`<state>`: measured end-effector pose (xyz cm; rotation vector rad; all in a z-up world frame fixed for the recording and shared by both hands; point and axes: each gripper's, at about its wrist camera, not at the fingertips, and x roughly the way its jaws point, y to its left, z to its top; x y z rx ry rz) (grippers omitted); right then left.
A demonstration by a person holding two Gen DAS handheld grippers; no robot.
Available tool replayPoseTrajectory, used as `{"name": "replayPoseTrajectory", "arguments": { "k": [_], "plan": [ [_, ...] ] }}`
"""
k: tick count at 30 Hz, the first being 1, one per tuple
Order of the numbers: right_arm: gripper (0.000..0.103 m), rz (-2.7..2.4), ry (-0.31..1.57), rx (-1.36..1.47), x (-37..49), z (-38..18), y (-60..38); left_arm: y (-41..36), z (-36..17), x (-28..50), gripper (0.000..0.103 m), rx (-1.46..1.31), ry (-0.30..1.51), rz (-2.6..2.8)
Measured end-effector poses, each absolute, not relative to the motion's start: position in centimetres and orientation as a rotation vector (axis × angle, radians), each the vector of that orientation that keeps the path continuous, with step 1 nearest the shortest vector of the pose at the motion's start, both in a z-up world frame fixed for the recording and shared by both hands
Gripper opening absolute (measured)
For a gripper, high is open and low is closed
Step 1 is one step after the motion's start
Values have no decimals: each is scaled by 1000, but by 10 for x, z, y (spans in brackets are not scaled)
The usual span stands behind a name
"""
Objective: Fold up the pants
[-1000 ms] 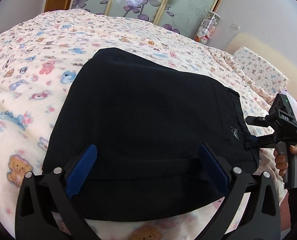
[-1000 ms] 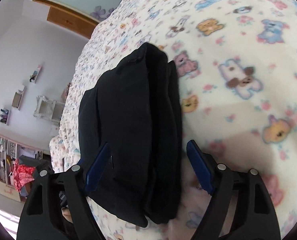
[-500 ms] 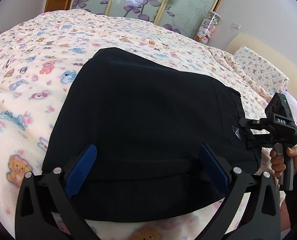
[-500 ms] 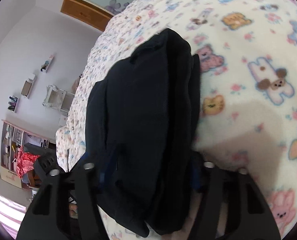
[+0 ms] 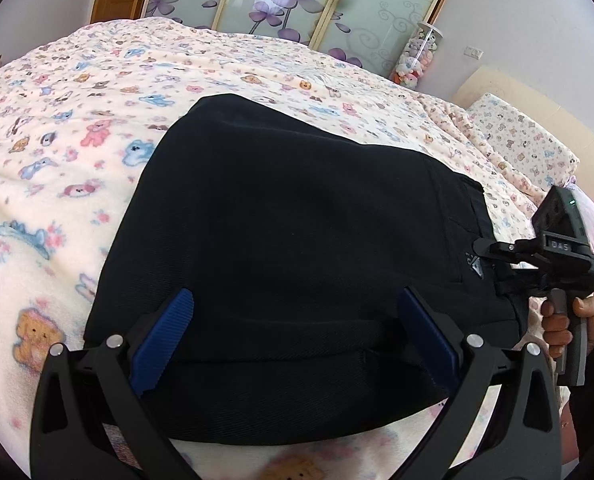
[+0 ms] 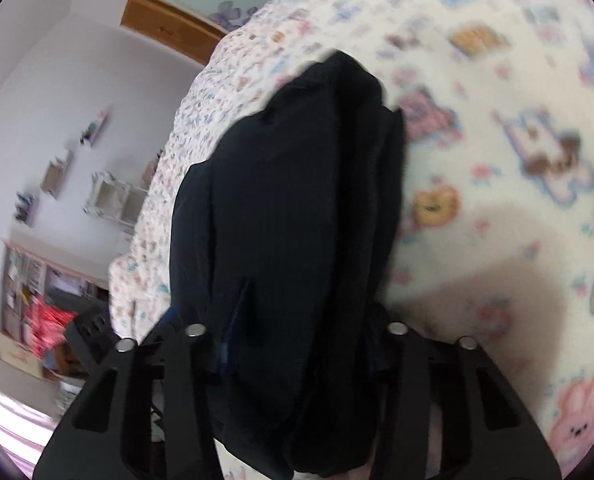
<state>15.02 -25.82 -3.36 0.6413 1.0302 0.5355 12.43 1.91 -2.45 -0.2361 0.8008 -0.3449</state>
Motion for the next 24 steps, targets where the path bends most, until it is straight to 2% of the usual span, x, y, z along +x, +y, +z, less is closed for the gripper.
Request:
{"name": "replayPoseTrajectory", "arguments": {
  "k": [5,8,13,18,24],
  "plan": [
    [38,575,914,523,138,17,-233,22,-24,126,101,-258,800,-342],
    [38,535,883,453,133,29,-218,24,-23,125,101,-275,798,-338],
    [38,408,843,580,126,3,-230,33,-16,121,101,-320,776,-355],
    [38,465,762,716,121,-20,-248,79,10,132,101,-479,756,-397],
    [38,488,777,739,125,-26,-250,121,14,204,101,-650,949,-519]
  ]
}}
